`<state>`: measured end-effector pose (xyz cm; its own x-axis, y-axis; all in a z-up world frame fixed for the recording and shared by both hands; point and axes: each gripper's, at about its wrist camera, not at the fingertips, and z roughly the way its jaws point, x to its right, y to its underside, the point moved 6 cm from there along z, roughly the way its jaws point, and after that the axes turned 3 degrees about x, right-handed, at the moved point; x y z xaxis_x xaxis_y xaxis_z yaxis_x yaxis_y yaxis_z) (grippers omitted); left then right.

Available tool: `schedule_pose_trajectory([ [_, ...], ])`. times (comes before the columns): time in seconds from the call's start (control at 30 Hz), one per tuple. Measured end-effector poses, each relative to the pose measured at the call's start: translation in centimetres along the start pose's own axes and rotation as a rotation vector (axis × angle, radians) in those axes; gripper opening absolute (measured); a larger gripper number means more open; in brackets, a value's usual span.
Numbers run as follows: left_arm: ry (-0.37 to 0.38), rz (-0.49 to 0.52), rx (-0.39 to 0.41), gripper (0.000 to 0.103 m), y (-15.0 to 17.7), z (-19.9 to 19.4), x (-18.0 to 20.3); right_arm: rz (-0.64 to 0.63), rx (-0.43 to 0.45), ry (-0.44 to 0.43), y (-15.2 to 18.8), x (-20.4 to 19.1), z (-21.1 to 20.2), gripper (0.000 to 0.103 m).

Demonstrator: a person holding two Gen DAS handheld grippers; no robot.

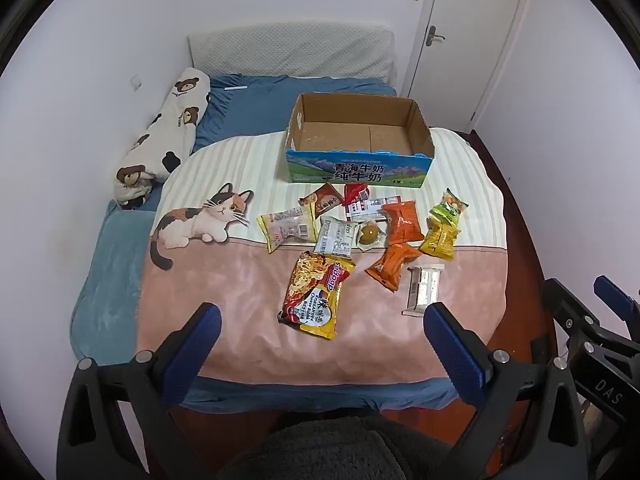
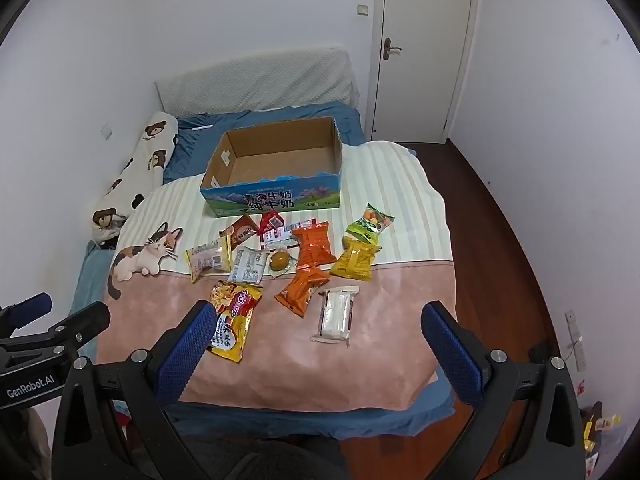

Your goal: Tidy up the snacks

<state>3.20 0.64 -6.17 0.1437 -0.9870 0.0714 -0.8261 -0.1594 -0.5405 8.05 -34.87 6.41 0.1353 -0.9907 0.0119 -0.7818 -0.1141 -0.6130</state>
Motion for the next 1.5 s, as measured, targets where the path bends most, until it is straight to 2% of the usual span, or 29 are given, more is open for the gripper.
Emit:
schedule_pose_trajectory([
  [1.5, 0.007, 0.021, 0.011, 0.103, -0.6, -1.2, 0.6, 0.004, 0.014, -0.014, -0.3, 0.4, -0.5, 0.103],
])
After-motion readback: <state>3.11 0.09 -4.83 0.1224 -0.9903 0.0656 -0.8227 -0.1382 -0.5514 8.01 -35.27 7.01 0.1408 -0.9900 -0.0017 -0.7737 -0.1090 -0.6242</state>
